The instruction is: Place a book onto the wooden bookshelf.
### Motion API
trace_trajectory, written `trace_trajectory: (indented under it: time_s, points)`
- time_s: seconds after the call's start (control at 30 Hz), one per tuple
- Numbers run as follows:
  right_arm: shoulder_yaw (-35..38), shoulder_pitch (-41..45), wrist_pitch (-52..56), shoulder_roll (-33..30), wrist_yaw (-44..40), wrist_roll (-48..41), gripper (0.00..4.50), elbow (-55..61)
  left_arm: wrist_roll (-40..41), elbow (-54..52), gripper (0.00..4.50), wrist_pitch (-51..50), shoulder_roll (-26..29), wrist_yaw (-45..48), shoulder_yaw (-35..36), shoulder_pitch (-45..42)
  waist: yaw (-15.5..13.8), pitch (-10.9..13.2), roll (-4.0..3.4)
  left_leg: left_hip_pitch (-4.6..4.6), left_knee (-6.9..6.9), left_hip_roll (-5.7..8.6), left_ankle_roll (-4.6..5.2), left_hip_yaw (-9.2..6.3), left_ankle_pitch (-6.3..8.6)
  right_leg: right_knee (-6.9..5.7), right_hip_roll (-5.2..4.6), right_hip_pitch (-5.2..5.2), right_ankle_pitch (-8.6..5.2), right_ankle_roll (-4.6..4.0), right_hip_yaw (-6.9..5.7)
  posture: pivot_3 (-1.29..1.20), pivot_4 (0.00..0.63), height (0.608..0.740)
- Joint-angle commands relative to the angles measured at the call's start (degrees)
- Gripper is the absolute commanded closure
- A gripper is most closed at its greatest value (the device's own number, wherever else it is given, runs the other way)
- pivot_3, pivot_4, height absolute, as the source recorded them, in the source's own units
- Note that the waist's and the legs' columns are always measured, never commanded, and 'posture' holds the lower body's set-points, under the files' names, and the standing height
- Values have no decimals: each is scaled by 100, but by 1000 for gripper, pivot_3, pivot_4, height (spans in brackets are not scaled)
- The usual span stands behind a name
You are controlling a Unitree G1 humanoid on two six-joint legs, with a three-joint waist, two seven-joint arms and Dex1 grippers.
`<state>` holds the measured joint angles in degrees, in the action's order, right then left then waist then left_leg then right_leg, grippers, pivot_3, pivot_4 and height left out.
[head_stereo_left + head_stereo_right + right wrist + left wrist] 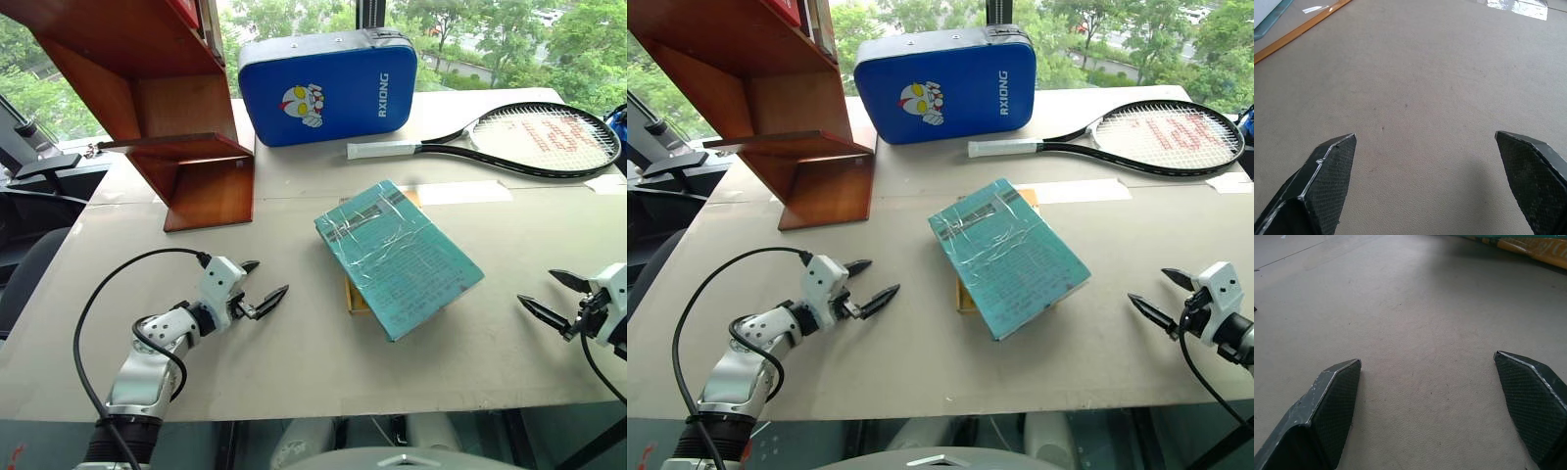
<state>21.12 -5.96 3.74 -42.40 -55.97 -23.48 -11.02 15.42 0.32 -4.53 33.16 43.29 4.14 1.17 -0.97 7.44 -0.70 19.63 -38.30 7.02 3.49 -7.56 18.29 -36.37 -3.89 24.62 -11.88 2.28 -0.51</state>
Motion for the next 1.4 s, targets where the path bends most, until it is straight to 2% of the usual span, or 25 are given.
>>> trace_trajectory:
  time_s: [0.03, 0.7, 0.93, 1.17, 1.3, 1.33, 1.4]
  points:
    - [171, -27, -17, -92, -91, -104, 0, 138, 41, -201, 33, -137, 33, 38, 35, 100, 0, 0, 0, 0, 0, 0, 0, 0, 0, 0, 0, 0, 0, 0, 0, 0, 150, 740]
    - [110, 139, 6, -69, -173, -76, 0, -73, 215, -410, 33, -201, 46, 102, 164, 225, 1, 6, 7, 6, 0, 0, 0, -1, 0, 2, 0, 5, 0, 0, -1, 0, 150, 740]
    - [134, 435, 222, -20, 116, -110, 0, 63, 411, -449, 33, -214, 130, 363, 277, 196, 6, 9, 9, 7, 0, 0, 0, 0, 0, 2, 0, 6, 0, 0, -1, 0, 150, 740]
    - [-10, 1095, 493, 23, 393, -69, 0, 162, 686, -603, 33, -298, 579, 1063, 372, 6, 9, 26, 25, 10, 0, 0, 0, -4, 0, 2, 1, 10, 0, -1, -5, 0, 150, 740]
    - [-243, 1326, 690, 10, 264, -72, 0, 274, 1015, -908, 33, -507, 974, 1530, 505, -212, 5, 38, 35, 15, -1, 0, 1, -5, 0, 9, 0, 9, 0, -1, -7, 0, 150, 740]
    - [-293, 1365, 756, 20, 226, -116, 393, 346, 1164, -1023, 0, -563, 1096, 1705, 570, -269, 6, 40, 33, 16, -1, 0, 1, -7, 0, 10, 0, 9, 1, -2, -9, 0, 150, 740]
    - [-383, 1396, 947, 33, 124, -252, 779, 567, 1554, -1238, 0, -843, 1348, 2001, 738, -408, 14, 48, 35, 17, 0, 0, 1, -7, 0, 11, -1, 10, 1, -1, -10, 0, 150, 740]
